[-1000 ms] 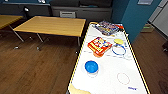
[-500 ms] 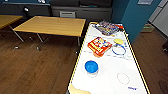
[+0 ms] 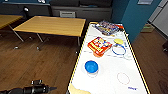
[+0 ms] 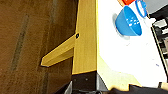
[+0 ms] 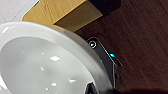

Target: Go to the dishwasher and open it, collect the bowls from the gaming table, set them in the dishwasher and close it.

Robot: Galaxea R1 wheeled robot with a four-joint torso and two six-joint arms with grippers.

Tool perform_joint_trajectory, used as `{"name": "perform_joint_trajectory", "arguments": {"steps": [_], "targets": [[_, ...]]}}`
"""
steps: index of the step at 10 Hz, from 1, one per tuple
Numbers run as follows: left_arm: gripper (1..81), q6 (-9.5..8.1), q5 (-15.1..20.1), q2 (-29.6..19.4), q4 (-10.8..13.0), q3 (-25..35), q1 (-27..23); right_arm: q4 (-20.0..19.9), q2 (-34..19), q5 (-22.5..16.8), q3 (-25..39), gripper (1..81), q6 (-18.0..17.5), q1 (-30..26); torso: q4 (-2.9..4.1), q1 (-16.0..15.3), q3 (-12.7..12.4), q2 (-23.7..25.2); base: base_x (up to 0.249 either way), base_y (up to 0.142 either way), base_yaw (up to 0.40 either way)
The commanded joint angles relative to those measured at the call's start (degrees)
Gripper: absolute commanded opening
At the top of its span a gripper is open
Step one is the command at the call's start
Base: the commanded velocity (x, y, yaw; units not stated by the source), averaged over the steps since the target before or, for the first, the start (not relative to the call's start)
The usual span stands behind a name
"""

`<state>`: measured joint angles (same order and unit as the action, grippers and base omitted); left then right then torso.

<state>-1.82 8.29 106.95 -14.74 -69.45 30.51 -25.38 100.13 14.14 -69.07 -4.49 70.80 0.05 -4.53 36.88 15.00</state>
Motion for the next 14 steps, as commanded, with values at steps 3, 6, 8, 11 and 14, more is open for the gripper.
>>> {"name": "perform_joint_trajectory", "arguments": {"steps": [3, 6, 8, 11, 14], "targets": [[81.1, -12.12, 9.99, -1.12, -15.94, -5.87, -16.57, 1.30, -3.86, -2.37, 1.14, 1.0, 0.27, -2.19, 0.00, 0.00, 0.00, 0.00, 0.000, 0.000, 0.000], [81.1, -14.00, 11.40, 5.12, -14.00, -9.92, -20.27, 1.30, -3.60, -2.19, 1.32, 1.0, 0.27, -2.37, 0.00, 0.00, 0.00, 0.00, 0.000, 0.000, 0.000], [81.1, -14.36, 12.36, 9.87, -14.00, -14.84, -22.63, 1.21, -3.24, -2.19, 1.14, 1.0, 0.27, -2.28, 0.00, -0.02, 0.00, 0.00, 0.000, 0.000, 0.000], [81.1, -14.44, 19.13, 18.13, -11.01, -20.73, -24.93, 1.30, -2.98, -2.19, 0.79, 1.0, 0.18, -2.46, 0.00, -0.02, 0.02, -0.02, 0.000, 0.000, 0.000], [81.1, -16.99, 23.70, 24.64, -9.52, -29.08, -25.37, 1.30, -2.37, -2.28, 0.18, 1.0, 0.18, -2.63, 0.00, -0.02, 0.05, -0.02, 0.000, 0.000, 0.000]]}}
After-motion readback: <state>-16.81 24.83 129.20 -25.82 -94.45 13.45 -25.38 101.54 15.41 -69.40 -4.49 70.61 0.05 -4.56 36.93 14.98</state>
